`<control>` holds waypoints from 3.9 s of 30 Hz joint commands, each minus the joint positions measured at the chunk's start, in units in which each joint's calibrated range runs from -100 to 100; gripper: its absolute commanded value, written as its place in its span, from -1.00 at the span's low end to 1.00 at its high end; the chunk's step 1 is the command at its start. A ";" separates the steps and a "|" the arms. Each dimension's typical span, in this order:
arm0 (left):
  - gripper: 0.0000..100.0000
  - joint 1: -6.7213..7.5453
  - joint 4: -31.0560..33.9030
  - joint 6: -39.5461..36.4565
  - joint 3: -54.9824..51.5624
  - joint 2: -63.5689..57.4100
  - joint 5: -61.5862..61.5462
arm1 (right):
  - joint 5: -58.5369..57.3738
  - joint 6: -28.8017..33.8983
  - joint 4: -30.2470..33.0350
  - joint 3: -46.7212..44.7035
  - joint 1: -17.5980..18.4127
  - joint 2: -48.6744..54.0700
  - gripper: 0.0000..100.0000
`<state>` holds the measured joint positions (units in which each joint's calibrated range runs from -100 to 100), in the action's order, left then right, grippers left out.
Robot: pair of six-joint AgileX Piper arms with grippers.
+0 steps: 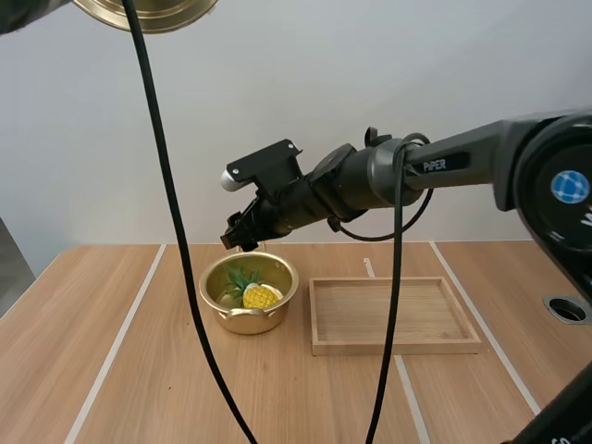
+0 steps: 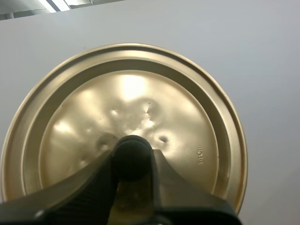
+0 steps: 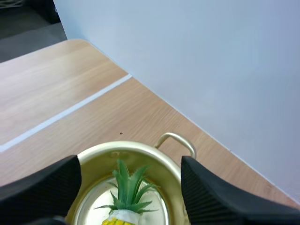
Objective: Open the pot, put the pineapple inside, and close it
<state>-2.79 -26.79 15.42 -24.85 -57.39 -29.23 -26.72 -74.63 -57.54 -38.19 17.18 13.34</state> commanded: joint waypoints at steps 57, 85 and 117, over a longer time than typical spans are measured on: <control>-1.00 0.00 0.01 -0.35 0.26 -0.32 1.40 | 2.33 17.64 15.89 -5.08 -17.33 40.81 -1.00; -1.00 0.00 0.01 -0.35 0.26 -0.32 1.40 | 8.28 33.09 31.33 -32.33 -17.33 66.11 -1.00; -1.00 0.00 0.01 -0.35 0.26 -0.32 1.40 | 13.70 62.15 63.86 -44.64 -17.33 65.25 -1.00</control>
<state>-2.79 -26.79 15.42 -24.85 -57.39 -29.23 -10.98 -11.94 6.21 -81.21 0.00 78.52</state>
